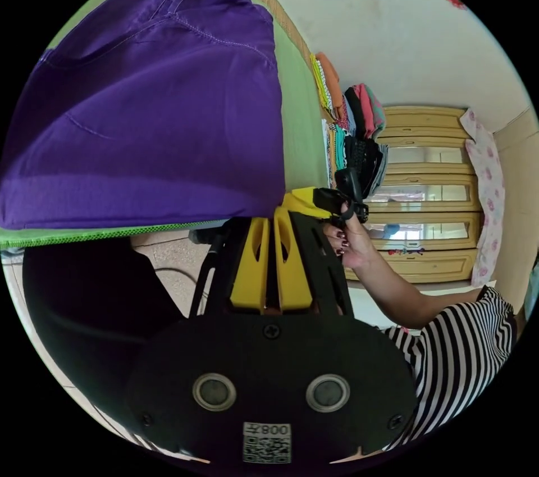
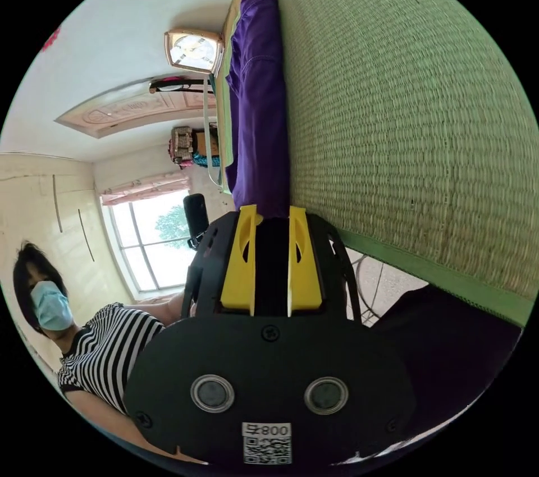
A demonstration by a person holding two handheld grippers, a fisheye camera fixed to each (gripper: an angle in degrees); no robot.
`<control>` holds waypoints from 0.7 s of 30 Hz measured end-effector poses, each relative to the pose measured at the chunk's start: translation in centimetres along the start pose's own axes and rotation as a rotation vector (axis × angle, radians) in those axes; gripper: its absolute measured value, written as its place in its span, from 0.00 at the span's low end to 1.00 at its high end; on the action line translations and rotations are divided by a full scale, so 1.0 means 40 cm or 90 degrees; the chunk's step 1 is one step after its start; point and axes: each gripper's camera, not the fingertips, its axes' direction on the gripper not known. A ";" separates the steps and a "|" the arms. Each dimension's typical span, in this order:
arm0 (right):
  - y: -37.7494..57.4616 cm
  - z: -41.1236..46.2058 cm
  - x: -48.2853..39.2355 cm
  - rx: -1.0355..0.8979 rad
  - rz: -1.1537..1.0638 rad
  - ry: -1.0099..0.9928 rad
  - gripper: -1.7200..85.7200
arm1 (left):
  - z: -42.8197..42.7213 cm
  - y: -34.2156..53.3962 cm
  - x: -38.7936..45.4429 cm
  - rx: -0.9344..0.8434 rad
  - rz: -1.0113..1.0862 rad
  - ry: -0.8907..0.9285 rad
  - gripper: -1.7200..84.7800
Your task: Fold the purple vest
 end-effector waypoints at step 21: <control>0.107 0.190 0.202 0.017 0.036 -0.168 0.17 | -0.052 -0.010 -0.098 0.036 0.003 0.114 0.04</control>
